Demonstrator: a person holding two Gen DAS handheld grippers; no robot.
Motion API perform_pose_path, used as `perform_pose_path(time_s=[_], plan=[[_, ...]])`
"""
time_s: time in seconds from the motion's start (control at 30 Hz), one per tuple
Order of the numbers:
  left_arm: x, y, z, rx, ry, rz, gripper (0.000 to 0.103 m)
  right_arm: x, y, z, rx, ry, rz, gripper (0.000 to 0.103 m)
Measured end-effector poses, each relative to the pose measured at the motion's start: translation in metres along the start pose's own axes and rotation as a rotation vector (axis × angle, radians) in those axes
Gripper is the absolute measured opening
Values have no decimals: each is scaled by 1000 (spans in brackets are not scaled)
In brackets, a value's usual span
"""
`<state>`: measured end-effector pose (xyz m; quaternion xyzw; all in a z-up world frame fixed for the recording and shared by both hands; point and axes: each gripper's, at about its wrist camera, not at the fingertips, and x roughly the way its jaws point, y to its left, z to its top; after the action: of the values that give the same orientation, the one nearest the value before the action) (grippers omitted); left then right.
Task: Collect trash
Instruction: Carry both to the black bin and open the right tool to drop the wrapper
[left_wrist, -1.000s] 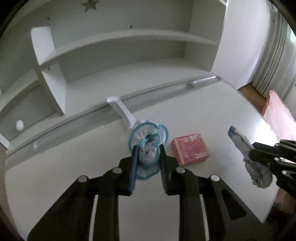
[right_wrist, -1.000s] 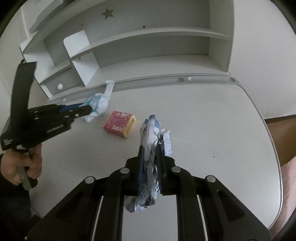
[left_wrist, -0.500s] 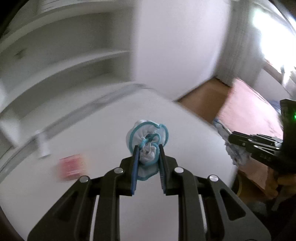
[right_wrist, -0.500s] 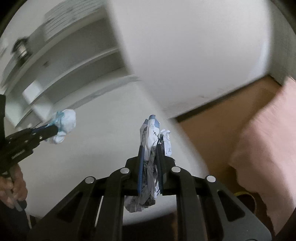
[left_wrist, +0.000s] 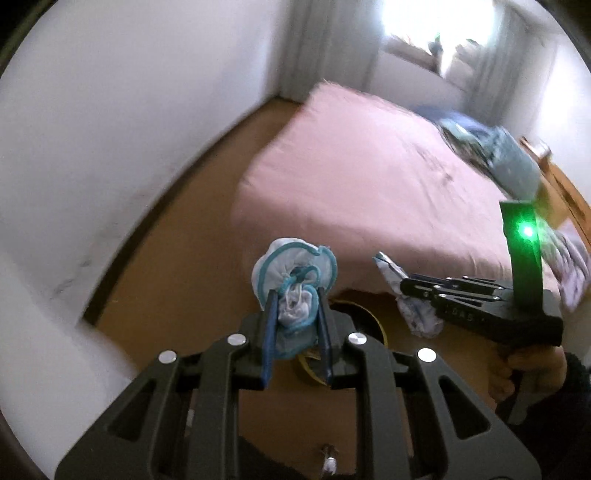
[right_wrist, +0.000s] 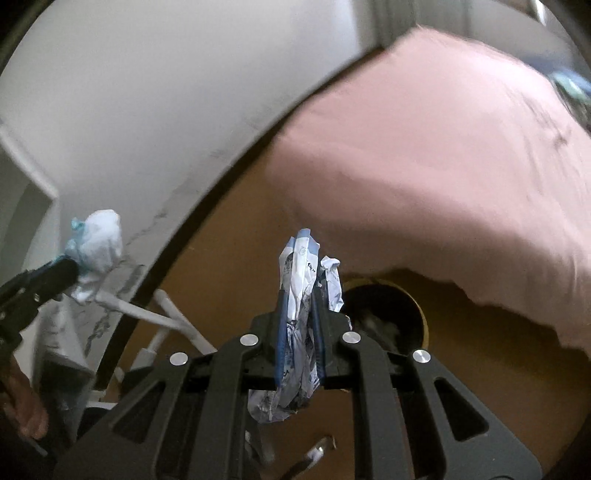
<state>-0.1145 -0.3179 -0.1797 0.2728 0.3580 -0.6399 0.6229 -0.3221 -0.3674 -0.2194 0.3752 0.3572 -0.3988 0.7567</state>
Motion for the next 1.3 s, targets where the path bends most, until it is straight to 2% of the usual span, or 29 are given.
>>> perform_pose_path(time_s=[0.07, 0.2, 0.3, 0.43, 0.6, 0.63, 0.67, 0.73, 1.0, 1.2, 1.23, 1.27, 1.3], plan=[[40, -13, -3, 3, 58, -36, 20, 14, -26, -8, 37, 39, -8, 12], [94, -31, -7, 19, 140, -46, 20, 40, -59, -18, 85, 106, -20, 12], [125, -41, -8, 24, 195, -54, 20, 59, -75, -24, 113, 151, -20, 12], [152, -44, -9, 30, 226, -52, 20, 78, -91, -25, 144, 186, -13, 12], [162, -44, -10, 35, 250, -52, 20, 92, -108, -23, 170, 212, 4, 14], [164, -44, -9, 34, 256, -54, 20, 93, -112, -21, 175, 218, 5, 21], [162, -46, -10, 34, 260, -54, 20, 95, -114, -20, 181, 225, 6, 38], [166, -48, -10, 33, 271, -53, 20, 97, -114, -20, 185, 216, -3, 56], [179, -57, -10, 45, 295, -65, 20, 96, -123, -23, 211, 211, -7, 56], [184, -71, -7, 61, 306, -107, 20, 81, -140, -29, 257, 200, -25, 57], [184, -76, -6, 70, 305, -113, 21, 77, -144, -30, 266, 193, -34, 58], [183, -80, -4, 80, 308, -121, 33, 74, -146, -30, 272, 188, -38, 59], [181, -83, -3, 87, 307, -121, 59, 70, -148, -31, 279, 182, -42, 59]])
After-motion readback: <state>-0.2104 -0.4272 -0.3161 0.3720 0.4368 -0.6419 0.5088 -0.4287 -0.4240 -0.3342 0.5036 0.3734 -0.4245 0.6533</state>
